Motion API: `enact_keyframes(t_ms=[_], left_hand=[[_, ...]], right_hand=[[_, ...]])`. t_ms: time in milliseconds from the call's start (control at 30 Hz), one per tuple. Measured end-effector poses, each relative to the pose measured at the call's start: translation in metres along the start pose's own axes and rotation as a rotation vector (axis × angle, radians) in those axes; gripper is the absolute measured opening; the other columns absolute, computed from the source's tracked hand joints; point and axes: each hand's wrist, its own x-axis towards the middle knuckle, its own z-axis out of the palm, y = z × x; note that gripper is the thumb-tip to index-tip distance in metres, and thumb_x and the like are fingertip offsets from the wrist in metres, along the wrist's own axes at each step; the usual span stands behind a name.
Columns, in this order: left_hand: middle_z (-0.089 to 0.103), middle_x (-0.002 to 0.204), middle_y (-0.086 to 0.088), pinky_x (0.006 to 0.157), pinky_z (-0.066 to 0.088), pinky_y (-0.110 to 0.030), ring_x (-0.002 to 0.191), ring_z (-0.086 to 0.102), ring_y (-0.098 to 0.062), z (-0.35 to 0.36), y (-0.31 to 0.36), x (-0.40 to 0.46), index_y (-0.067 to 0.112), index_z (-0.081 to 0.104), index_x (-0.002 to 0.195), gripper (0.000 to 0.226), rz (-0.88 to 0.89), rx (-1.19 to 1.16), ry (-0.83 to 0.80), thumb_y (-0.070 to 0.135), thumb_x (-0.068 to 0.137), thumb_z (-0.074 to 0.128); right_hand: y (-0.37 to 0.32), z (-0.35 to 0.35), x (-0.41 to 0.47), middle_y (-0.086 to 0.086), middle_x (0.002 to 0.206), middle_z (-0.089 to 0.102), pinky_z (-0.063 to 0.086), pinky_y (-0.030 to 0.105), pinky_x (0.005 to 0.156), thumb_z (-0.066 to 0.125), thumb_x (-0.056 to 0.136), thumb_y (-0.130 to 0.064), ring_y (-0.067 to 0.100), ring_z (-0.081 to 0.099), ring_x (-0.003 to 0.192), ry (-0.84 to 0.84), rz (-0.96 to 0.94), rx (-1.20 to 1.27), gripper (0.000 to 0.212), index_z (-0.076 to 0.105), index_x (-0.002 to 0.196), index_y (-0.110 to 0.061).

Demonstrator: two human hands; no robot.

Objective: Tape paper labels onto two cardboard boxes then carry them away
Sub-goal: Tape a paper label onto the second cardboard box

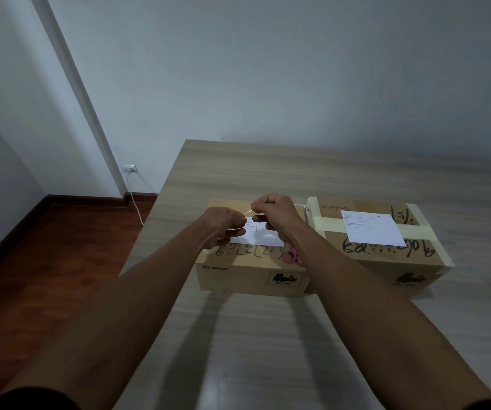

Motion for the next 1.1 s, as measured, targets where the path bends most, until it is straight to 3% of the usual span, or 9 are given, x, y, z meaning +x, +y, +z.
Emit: enact_keyframes(t_ms=[200,333,467,567,633,733,867,933,1100], left_hand=[[0.077,0.093,-0.007,0.066,0.047,-0.030,0.078,0.075,-0.015,-0.008,-0.001,0.010,0.004,0.073,0.107,0.021,-0.008,0.052,0.022,0.009,0.086,0.077],[0.075,0.100,-0.001,0.070,0.048,-0.031,0.082,0.074,-0.014,-0.016,0.001,0.012,0.011,0.071,0.108,0.020,-0.073,0.110,-0.045,0.014,0.089,0.074],[0.074,0.092,-0.006,0.074,0.046,-0.034,0.084,0.072,-0.020,-0.020,0.002,0.017,0.006,0.069,0.110,0.021,-0.091,0.117,-0.083,0.013,0.091,0.073],[0.073,0.074,-0.011,0.078,0.042,-0.039,0.066,0.062,-0.022,-0.024,0.004,0.021,0.003,0.068,0.107,0.019,-0.058,0.199,-0.118,0.014,0.091,0.071],[0.069,0.066,-0.010,0.073,0.043,-0.037,0.052,0.055,-0.019,-0.028,0.006,0.024,0.003,0.068,0.097,0.011,-0.032,0.268,-0.117,0.013,0.092,0.070],[0.067,0.066,-0.011,0.058,0.044,-0.028,0.048,0.054,-0.019,-0.033,0.007,0.028,0.002,0.071,0.085,0.011,-0.027,0.384,-0.095,0.012,0.091,0.073],[0.064,0.067,-0.012,0.052,0.043,-0.025,0.046,0.053,-0.017,-0.037,0.002,0.038,-0.006,0.074,0.096,0.015,-0.056,0.457,-0.075,0.007,0.089,0.074],[0.061,0.067,-0.011,0.051,0.041,-0.025,0.046,0.050,-0.016,-0.037,0.000,0.044,-0.003,0.074,0.094,0.012,-0.080,0.483,-0.089,0.008,0.088,0.073],[0.056,0.060,-0.006,0.047,0.033,-0.023,0.048,0.043,-0.012,-0.037,0.001,0.054,0.005,0.069,0.078,0.013,-0.135,0.515,-0.095,0.010,0.088,0.076]], right_hand=[[0.007,0.007,-0.003,0.009,0.084,0.074,0.045,0.025,0.052,0.076,0.083,-0.002,0.012,0.070,0.066,0.075,0.015,0.046,0.019,0.074,0.102,-0.005],[0.014,0.011,-0.006,0.008,0.088,0.074,0.043,0.023,0.052,0.071,0.088,-0.002,0.008,0.070,0.065,0.054,0.034,0.011,0.013,0.075,0.100,-0.004],[0.021,0.020,-0.009,0.004,0.087,0.074,0.039,0.023,0.051,0.067,0.090,-0.004,0.011,0.072,0.069,0.089,0.112,0.146,0.009,0.073,0.091,-0.011],[0.026,0.030,-0.009,0.005,0.078,0.071,0.039,0.025,0.051,0.065,0.088,-0.001,0.012,0.070,0.067,0.172,0.150,0.242,0.011,0.070,0.085,-0.010],[0.031,0.036,-0.009,0.005,0.074,0.070,0.041,0.023,0.050,0.067,0.087,0.001,0.011,0.069,0.065,0.216,0.150,0.239,0.011,0.071,0.086,-0.009],[0.041,0.046,-0.009,0.003,0.064,0.062,0.039,0.017,0.044,0.070,0.083,0.005,0.013,0.067,0.062,0.251,0.153,0.187,0.019,0.064,0.076,-0.011],[0.048,0.055,-0.010,0.010,0.070,0.068,0.036,0.015,0.040,0.065,0.083,0.005,0.007,0.061,0.047,0.243,0.219,0.154,0.014,0.069,0.075,-0.006],[0.051,0.058,-0.010,0.015,0.072,0.070,0.033,0.016,0.040,0.062,0.081,0.003,0.005,0.055,0.037,0.258,0.272,0.150,0.010,0.069,0.078,-0.004],[0.056,0.063,-0.009,0.014,0.075,0.073,0.031,0.020,0.043,0.067,0.084,0.000,0.010,0.063,0.046,0.251,0.366,0.251,0.007,0.070,0.088,-0.005]])
